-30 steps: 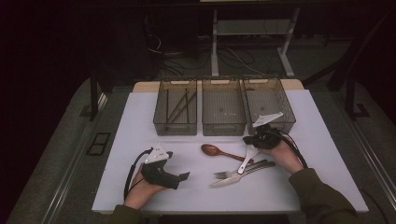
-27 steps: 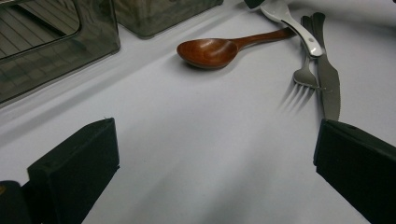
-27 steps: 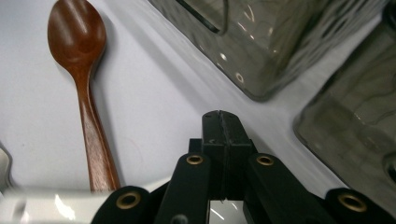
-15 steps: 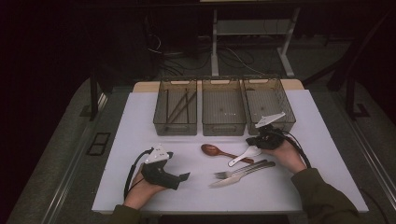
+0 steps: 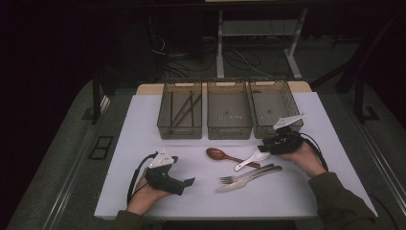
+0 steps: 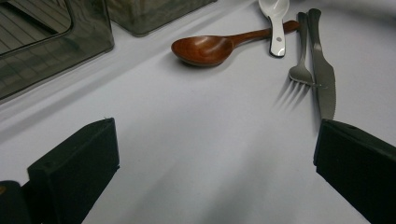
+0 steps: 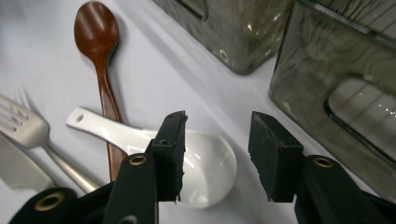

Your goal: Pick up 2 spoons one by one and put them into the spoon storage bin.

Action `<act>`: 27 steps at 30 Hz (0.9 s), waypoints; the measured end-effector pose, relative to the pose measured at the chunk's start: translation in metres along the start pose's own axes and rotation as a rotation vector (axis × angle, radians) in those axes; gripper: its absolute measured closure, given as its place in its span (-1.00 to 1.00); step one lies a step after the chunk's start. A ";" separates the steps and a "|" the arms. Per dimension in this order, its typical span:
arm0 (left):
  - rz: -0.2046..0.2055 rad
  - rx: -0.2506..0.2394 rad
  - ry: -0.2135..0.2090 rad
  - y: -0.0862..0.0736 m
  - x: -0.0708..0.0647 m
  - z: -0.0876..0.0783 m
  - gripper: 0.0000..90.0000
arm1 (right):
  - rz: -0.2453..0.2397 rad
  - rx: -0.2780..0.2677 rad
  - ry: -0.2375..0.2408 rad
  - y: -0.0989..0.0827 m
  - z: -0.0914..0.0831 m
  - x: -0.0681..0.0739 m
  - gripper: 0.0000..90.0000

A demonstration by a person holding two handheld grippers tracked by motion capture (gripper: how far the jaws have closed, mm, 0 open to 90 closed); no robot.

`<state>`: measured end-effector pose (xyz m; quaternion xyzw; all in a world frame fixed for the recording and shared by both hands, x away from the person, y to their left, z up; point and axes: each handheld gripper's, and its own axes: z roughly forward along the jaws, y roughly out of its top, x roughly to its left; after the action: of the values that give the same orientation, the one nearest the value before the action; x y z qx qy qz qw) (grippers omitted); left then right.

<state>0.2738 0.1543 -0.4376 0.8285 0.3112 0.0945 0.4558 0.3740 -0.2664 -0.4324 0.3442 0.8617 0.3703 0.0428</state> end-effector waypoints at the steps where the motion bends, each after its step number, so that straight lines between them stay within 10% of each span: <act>1: 0.000 0.000 -0.001 0.000 0.000 0.000 -1.00 | 0.000 0.007 0.005 -0.001 0.000 -0.001 0.21; 27: 0.008 0.011 -0.006 0.000 -0.002 0.001 -1.00 | -0.084 0.105 0.038 -0.010 0.006 0.000 0.29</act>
<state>0.2732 0.1523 -0.4380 0.8325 0.3072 0.0923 0.4518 0.3700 -0.2678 -0.4432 0.3023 0.8944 0.3289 0.0237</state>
